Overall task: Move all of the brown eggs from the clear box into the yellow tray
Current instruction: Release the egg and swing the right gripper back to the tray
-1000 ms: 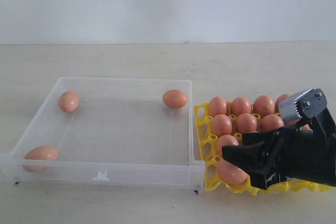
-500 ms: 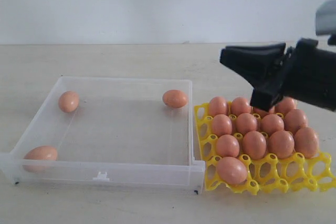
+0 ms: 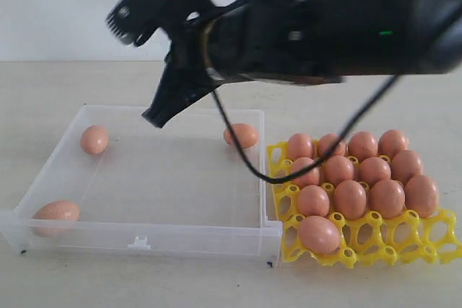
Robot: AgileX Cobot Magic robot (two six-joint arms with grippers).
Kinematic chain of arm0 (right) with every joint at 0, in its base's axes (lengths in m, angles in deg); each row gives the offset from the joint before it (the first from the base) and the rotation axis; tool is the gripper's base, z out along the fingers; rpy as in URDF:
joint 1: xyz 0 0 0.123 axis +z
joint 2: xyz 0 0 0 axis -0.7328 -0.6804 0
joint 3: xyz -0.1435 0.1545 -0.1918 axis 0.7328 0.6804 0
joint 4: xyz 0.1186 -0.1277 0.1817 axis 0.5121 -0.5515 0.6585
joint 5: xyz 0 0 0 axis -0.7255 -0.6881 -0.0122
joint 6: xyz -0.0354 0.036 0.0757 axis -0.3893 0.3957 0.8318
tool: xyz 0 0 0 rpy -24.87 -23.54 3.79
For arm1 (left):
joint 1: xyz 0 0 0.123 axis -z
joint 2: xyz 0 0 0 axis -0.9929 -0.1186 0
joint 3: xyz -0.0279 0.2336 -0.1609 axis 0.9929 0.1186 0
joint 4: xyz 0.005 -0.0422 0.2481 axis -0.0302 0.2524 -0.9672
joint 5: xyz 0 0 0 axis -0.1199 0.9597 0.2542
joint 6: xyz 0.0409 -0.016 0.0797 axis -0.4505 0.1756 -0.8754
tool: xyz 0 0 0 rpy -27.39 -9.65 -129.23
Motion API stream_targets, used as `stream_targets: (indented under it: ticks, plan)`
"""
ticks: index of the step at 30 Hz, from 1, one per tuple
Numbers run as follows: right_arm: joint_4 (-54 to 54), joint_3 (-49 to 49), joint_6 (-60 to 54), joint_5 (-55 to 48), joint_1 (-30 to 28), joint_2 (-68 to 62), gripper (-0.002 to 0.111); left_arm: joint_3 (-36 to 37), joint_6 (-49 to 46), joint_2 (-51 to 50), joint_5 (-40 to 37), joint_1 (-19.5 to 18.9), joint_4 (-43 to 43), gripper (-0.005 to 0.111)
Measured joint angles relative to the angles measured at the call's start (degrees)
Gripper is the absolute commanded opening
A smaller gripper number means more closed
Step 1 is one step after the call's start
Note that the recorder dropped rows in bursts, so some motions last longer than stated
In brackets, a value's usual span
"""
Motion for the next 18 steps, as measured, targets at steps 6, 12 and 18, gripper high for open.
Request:
stream_targets:
  ticks: [6, 12, 18]
  plan:
    - [49.9, -23.9, -53.5, -26.0, 0.8, -15.1, 0.0, 0.0, 0.0, 0.0, 0.0, 0.0, 0.0, -0.004]
    - [74.1, -38.6, -98.4, -43.5, -0.4, -23.8, 0.003, 0.0, 0.0, 0.0, 0.0, 0.0, 0.0, -0.004]
    - [78.2, -41.1, -111.6, -39.0, -0.4, -28.9, 0.059, 0.0, 3.3, 0.0, 0.7, 0.0, -2.8, -0.004]
